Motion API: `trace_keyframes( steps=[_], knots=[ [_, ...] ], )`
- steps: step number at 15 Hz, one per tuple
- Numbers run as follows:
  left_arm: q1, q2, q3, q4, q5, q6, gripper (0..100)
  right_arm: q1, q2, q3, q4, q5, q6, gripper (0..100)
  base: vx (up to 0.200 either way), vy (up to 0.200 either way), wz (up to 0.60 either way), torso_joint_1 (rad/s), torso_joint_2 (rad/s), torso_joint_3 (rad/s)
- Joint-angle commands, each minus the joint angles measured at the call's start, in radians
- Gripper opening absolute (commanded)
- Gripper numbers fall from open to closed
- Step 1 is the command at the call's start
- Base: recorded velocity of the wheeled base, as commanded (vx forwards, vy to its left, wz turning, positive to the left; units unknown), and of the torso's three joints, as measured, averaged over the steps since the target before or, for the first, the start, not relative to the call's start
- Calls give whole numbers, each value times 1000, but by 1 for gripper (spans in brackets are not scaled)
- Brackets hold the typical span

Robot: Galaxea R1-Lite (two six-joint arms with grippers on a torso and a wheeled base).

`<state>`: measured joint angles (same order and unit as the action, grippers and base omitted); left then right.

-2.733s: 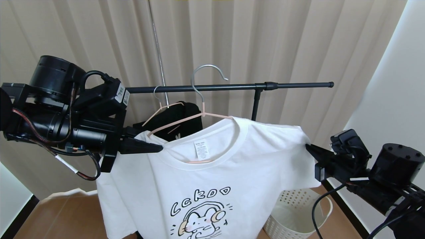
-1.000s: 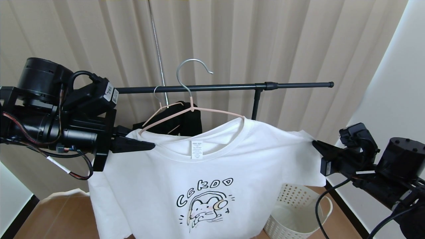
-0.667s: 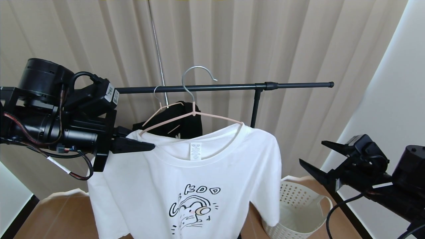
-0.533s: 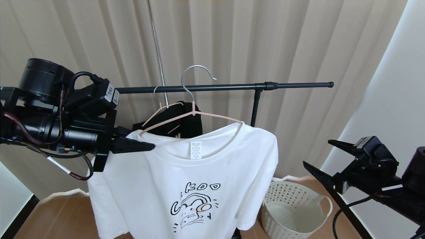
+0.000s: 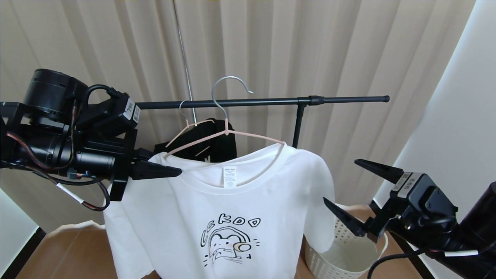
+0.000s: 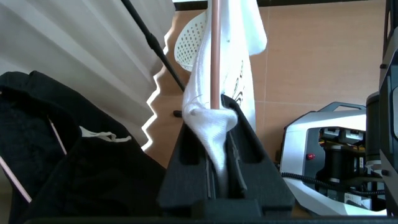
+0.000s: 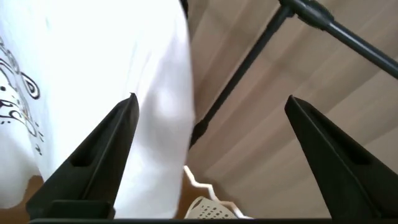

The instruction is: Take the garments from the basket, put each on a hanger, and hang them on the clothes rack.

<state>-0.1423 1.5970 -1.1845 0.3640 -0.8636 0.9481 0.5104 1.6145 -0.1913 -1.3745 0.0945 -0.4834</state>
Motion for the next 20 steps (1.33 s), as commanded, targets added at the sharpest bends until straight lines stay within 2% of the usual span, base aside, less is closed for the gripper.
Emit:
trace_keyframes(
  steps=[1,2,3,4,5,7,11,14,16,19,20],
  knots=[
    [-8,6,6,1,0,0,0,152,30,-71,0,-101,-106,100,0,0,0,0,0,0],
    [-14,6,13,0,2,0,0,184,44,-112,5,-122,-164,100,0,0,0,0,0,0],
    [-16,6,14,0,2,0,0,191,47,-120,5,-124,-178,100,0,0,0,0,0,0],
    [-29,12,26,0,2,0,0,209,73,-172,17,-125,-265,100,0,0,0,0,0,0],
    [-34,18,29,0,5,0,0,224,87,-215,54,-131,-310,100,0,0,0,0,0,0],
    [-36,29,31,-2,5,0,0,278,67,-270,178,-133,-346,100,0,0,0,0,0,0],
    [-42,46,29,-4,6,1,0,341,2,-373,399,-117,-366,100,0,0,0,0,0,0],
    [-45,54,32,-16,6,0,0,372,-57,-453,571,-59,-362,100,0,0,0,0,0,0],
    [-49,54,32,-16,6,0,0,375,-67,-459,627,-18,-348,100,0,0,0,0,0,0],
    [-68,54,32,-16,6,-8,0,375,-59,-441,623,8,-337,100,0,0,0,0,0,0],
    [-79,54,31,-16,6,-12,0,375,-57,-430,623,53,-327,100,0,0,0,0,0,0]
  ],
)
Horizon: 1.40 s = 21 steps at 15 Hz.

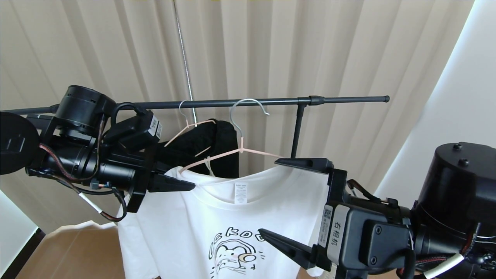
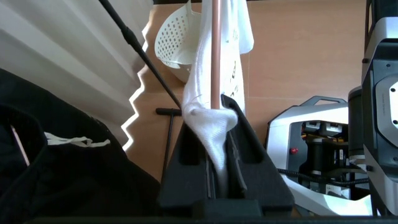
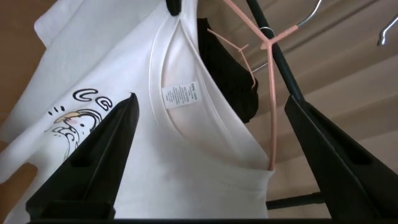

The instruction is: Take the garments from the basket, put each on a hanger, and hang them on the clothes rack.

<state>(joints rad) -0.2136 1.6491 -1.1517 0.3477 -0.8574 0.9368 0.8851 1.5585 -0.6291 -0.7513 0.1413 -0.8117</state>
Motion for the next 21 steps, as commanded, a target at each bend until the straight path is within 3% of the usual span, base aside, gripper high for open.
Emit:
trace_keyframes(
  steps=[1,4,8,17,18,21],
  knots=[
    [-15,1,-5,-1,0,-1,0,0,-3,22,0,23,9,100,0,0,0,0,0,0],
    [-27,15,-17,-3,0,-3,0,-29,-2,63,-2,61,12,100,0,0,0,0,0,0],
    [-55,32,-31,-12,0,-10,0,-101,49,46,-17,60,11,100,0,0,0,0,0,0],
    [-81,54,-33,-45,12,-23,0,-135,184,-103,-11,54,5,100,0,0,0,0,0,0],
    [-82,54,-33,-45,12,-23,0,-135,202,-119,-13,54,5,0,0,0,0,0,0,0],
    [-82,51,-31,-45,12,-23,0,-135,218,-138,-11,54,5,0,0,0,0,0,0,0]
  ],
)
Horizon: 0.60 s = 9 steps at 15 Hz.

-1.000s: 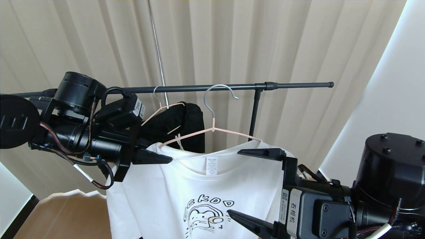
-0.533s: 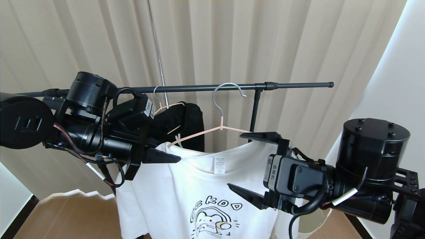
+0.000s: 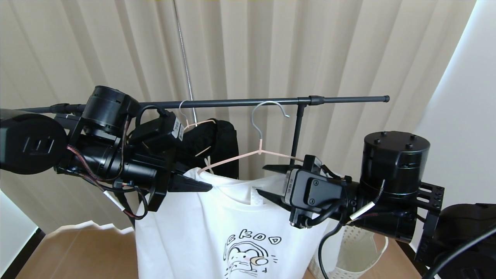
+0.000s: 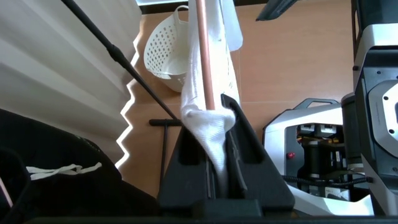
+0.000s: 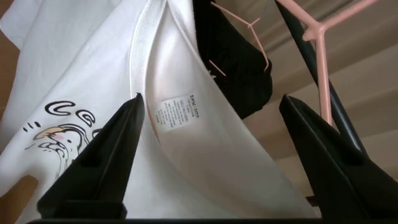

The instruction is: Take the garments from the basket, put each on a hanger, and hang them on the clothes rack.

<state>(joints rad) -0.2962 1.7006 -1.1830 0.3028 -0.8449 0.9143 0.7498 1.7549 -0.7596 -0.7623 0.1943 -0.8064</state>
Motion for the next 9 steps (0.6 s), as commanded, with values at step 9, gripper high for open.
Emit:
trace_keyframes(
  steps=[9],
  knots=[
    [11,-3,-1,-1,-2,0,0,-26,-46,31,-11,-6,3,0,0,0,0,0,0,0]
  ],
)
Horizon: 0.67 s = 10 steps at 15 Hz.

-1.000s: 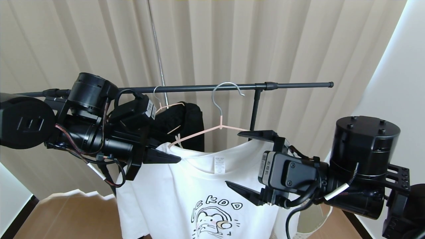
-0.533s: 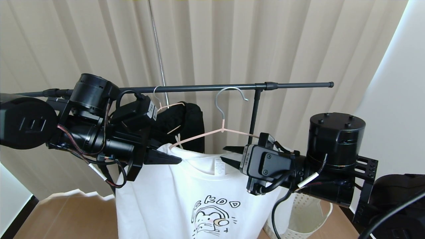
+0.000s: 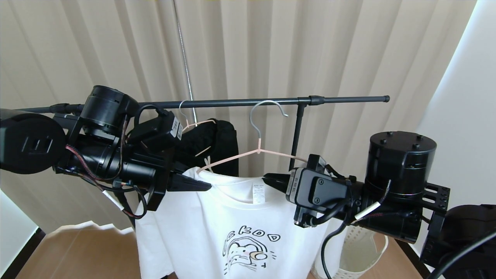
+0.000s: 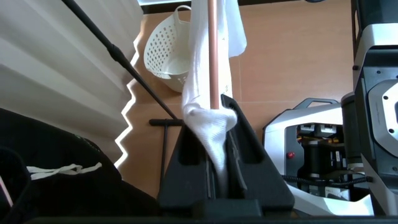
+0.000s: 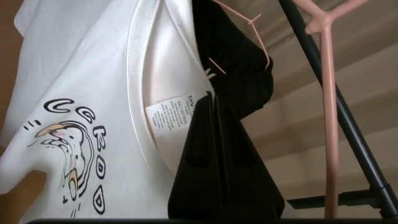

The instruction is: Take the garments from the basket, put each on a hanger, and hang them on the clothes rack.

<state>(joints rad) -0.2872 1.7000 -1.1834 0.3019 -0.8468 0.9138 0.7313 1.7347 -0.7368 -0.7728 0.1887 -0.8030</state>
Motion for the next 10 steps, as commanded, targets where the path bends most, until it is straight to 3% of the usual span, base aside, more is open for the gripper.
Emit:
trace_keyframes(
  steps=[1,10],
  knots=[
    [2,-2,-2,0,0,0,0,-21,-33,14,-2,0,1,0,0,0,0,0,0,0],
    [20,-19,8,0,0,2,0,-81,-98,31,-2,-5,27,0,0,0,0,0,0,0]
  ],
)
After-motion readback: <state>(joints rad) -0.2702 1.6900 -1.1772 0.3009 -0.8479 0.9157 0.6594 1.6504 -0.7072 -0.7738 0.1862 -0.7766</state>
